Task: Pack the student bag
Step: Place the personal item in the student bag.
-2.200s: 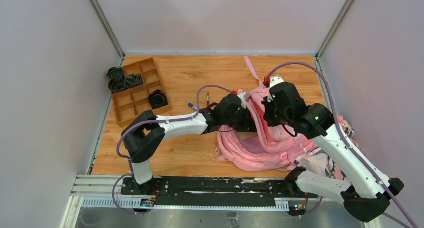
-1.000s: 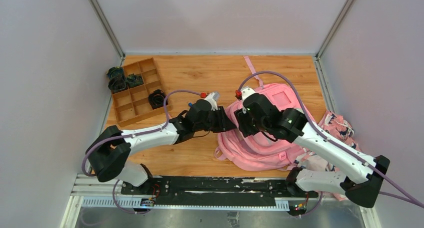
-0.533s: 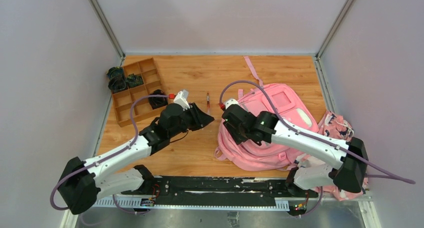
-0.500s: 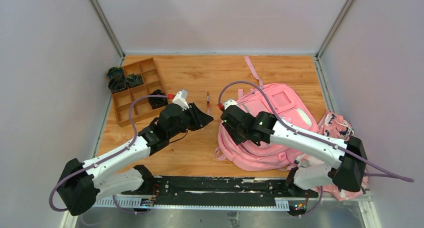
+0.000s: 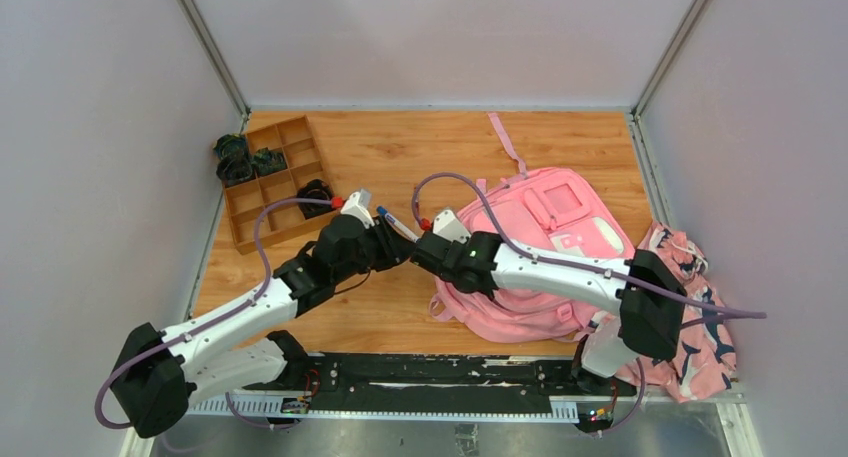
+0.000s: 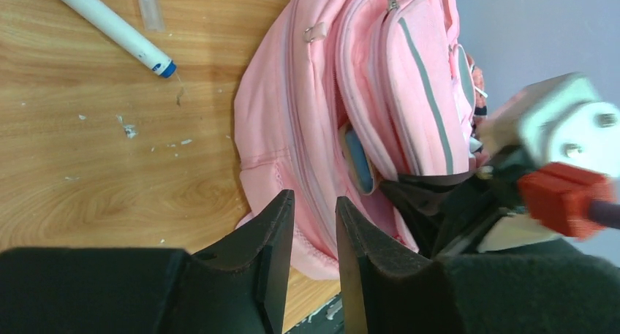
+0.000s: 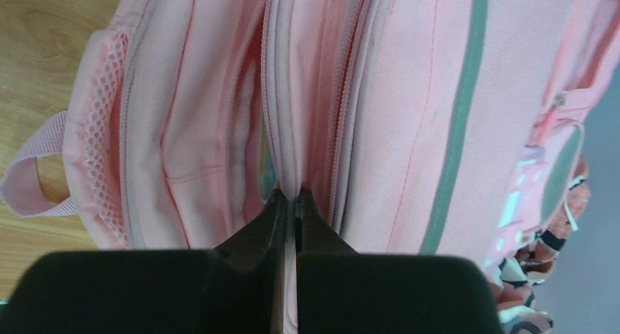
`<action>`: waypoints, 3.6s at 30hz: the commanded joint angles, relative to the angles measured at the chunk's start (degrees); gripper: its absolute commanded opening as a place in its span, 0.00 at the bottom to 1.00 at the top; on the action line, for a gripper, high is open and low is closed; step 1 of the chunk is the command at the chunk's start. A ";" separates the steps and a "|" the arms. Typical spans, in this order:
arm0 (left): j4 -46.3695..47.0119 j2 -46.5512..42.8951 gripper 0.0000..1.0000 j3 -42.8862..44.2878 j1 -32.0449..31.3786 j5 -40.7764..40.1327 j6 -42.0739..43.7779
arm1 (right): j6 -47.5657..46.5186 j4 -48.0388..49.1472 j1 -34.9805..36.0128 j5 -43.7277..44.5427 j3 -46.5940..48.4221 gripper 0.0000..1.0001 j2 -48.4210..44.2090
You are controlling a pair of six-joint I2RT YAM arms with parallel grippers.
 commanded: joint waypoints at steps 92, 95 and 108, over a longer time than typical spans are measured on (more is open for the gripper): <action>-6.82 26.93 0.70 29.40 0.79 16.29 16.55 | -0.78 -4.47 -27.25 -18.74 -3.09 0.68 -31.33; -5.33 30.48 0.68 31.59 0.84 19.48 15.29 | -1.62 -5.58 -33.52 -22.33 -4.33 0.68 -33.90; -5.39 30.57 0.67 31.47 1.13 15.22 15.86 | -11.47 -4.71 -35.95 -59.59 -0.17 0.67 -37.26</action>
